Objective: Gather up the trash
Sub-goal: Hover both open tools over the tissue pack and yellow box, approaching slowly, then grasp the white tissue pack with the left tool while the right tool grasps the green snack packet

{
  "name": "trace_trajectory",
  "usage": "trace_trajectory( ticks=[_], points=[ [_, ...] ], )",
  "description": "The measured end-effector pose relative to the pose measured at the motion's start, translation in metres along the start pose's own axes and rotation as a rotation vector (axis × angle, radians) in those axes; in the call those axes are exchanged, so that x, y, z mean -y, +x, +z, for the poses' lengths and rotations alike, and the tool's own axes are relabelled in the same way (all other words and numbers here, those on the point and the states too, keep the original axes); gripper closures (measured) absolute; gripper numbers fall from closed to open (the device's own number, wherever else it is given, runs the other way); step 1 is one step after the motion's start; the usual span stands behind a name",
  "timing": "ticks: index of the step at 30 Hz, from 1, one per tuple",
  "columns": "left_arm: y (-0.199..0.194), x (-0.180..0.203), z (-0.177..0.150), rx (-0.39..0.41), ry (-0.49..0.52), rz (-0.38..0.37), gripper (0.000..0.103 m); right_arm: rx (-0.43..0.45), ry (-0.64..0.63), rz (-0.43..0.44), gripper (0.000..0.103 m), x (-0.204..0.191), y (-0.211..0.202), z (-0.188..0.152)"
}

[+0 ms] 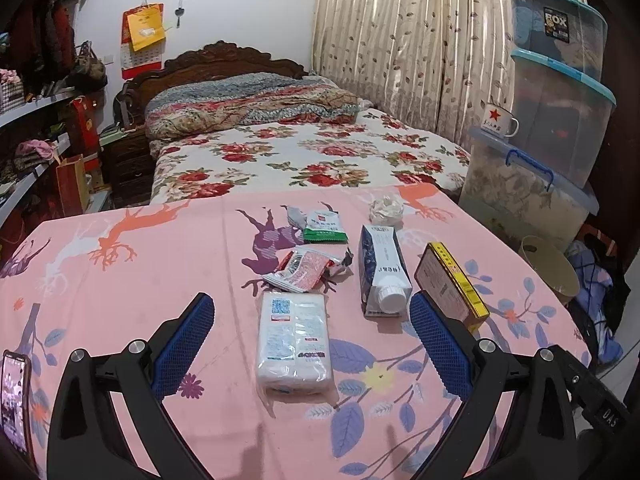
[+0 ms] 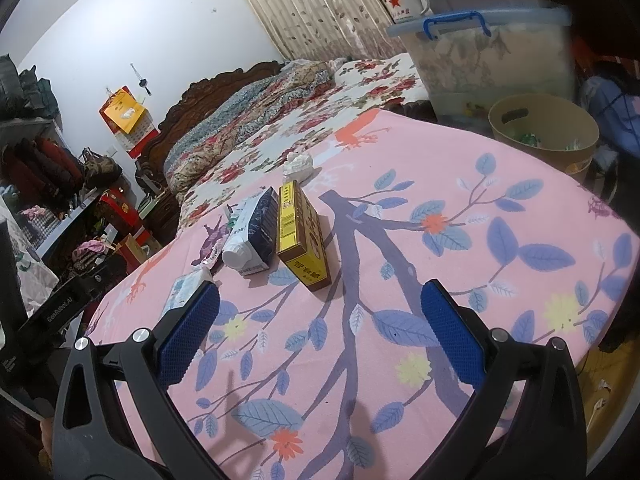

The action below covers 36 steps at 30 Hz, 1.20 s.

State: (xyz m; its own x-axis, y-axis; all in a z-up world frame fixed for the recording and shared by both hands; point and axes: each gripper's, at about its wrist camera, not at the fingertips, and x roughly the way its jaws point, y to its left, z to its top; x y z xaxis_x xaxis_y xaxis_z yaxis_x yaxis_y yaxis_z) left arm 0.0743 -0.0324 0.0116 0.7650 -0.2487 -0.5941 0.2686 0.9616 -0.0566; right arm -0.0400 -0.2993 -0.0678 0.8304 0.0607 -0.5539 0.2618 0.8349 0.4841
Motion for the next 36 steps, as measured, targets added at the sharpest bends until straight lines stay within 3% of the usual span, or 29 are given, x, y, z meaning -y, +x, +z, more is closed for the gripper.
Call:
trace_trajectory(
  ticks=[6, 14, 23, 28, 32, 36],
  points=[
    [0.003, -0.004, 0.001, -0.016, -0.009, 0.004, 0.009, -0.005, -0.005, 0.002, 0.003, -0.001, 0.002, 0.0],
    [0.012, -0.027, 0.002, -0.063, -0.093, -0.017, 0.009, -0.006, -0.009, 0.002, 0.003, -0.003, 0.003, -0.001],
    [0.013, -0.062, 0.0, -0.058, -0.13, 0.05, 0.009, -0.021, -0.024, 0.004, 0.003, -0.009, 0.006, -0.005],
    [0.013, -0.085, -0.001, -0.084, -0.189, -0.009, 0.009, -0.035, -0.031, 0.01, 0.003, -0.01, 0.009, -0.007],
    [0.022, -0.075, -0.006, -0.125, -0.174, -0.065, 0.01, -0.058, -0.044, 0.016, 0.003, -0.012, 0.015, -0.009],
    [0.045, -0.049, -0.017, -0.191, -0.104, -0.056, 0.01, -0.062, -0.092, 0.036, 0.007, -0.018, 0.015, -0.011]
  ],
)
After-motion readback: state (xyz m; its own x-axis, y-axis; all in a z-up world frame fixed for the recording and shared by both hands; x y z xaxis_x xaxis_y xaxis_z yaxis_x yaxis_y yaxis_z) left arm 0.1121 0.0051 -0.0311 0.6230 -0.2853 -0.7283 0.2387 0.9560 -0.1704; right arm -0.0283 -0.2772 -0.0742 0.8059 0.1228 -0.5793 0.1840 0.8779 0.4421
